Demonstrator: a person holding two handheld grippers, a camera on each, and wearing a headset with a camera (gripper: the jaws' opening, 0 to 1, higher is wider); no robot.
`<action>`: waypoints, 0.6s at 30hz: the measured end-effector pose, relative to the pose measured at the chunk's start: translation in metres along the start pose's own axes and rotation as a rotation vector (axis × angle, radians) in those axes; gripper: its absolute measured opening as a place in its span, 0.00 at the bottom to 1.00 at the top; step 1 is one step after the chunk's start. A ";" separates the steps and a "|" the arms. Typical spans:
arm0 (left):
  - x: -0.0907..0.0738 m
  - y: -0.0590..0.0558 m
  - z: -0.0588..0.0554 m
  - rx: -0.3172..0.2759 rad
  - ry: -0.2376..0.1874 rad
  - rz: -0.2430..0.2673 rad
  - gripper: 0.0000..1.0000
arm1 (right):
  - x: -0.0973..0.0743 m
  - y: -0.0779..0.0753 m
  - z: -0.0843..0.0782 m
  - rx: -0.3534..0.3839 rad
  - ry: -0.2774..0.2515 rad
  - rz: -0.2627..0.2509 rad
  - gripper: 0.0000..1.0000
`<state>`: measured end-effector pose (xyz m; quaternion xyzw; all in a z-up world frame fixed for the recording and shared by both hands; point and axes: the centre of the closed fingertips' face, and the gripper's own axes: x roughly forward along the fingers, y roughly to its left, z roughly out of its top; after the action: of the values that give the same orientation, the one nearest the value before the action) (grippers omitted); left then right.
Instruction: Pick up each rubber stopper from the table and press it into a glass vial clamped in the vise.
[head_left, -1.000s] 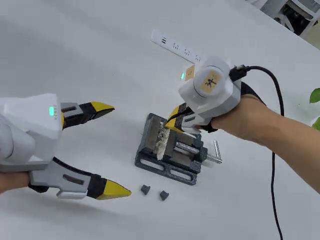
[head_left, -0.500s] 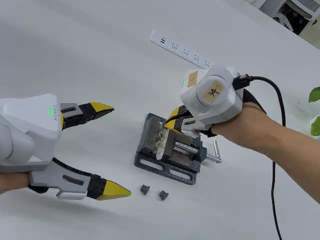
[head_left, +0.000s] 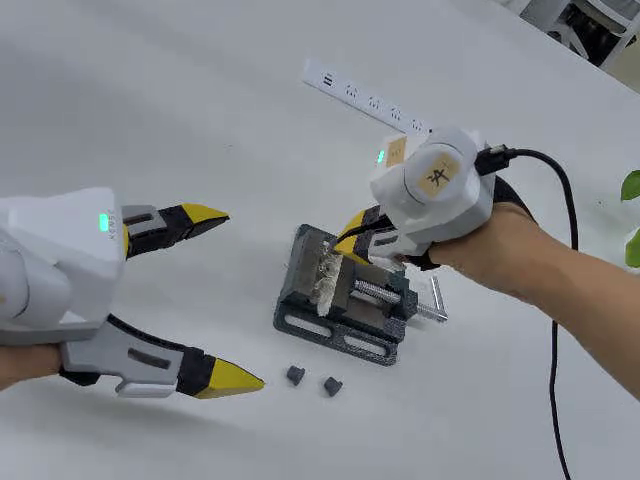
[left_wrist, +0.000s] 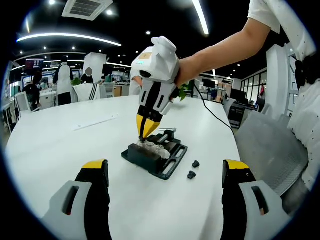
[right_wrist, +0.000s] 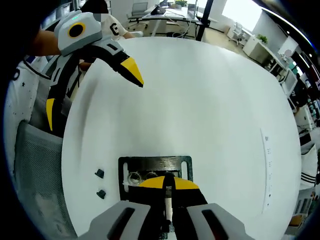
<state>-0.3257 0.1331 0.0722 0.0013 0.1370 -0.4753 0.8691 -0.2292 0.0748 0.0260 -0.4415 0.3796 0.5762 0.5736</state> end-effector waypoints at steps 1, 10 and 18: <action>-0.001 0.000 0.000 -0.002 0.001 0.002 0.94 | 0.000 -0.001 0.000 -0.003 -0.003 0.000 0.00; -0.003 0.002 -0.002 -0.002 0.007 0.005 0.94 | -0.003 0.001 0.001 0.052 -0.031 0.003 0.00; -0.002 0.002 -0.002 -0.001 0.010 0.003 0.94 | -0.003 0.001 0.001 0.049 -0.027 0.005 0.00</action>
<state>-0.3256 0.1360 0.0702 0.0032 0.1416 -0.4740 0.8691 -0.2303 0.0750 0.0287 -0.4185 0.3870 0.5739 0.5881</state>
